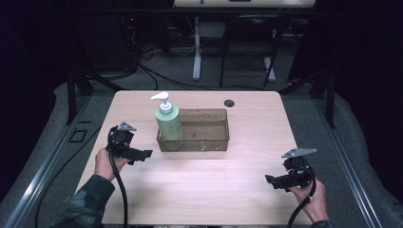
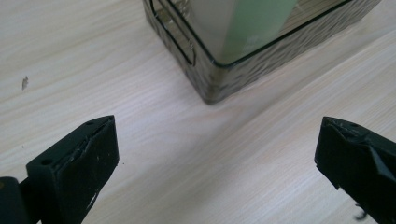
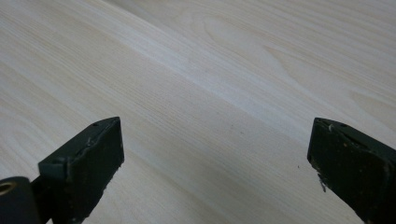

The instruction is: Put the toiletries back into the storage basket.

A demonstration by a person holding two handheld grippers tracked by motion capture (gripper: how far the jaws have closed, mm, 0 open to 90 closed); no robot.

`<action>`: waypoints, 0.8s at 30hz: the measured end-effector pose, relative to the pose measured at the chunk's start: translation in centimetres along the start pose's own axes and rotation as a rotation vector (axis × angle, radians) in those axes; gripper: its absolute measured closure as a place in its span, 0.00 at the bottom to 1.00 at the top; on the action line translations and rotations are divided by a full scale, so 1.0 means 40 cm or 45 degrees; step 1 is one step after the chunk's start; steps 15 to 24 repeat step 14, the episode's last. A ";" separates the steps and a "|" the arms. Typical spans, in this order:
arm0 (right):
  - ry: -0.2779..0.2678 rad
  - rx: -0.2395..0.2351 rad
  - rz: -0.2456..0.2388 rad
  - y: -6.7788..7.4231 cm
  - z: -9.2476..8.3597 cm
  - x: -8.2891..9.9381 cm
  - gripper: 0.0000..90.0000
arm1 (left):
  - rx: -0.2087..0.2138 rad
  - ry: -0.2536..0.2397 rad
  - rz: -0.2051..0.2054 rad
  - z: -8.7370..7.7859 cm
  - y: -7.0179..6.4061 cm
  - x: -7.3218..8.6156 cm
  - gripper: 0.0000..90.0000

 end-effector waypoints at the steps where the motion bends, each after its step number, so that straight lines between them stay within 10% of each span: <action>1: 0.002 0.001 0.001 0.000 0.001 0.000 0.03 | 0.001 0.013 -0.002 0.004 0.002 0.004 0.00; 24: -0.001 0.006 -0.001 0.000 0.005 0.000 0.02 | 0.003 0.049 -0.011 0.030 0.018 0.017 0.00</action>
Point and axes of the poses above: each handheld gripper's, and its own axes: z roughly forward along the jaws, x roughly out of its underside, y roughly to its left, the point moved 2 cm from there along z, roughly forward along the jaws, and after that the axes turned 8 degrees about -z, right-handed, at the moved point
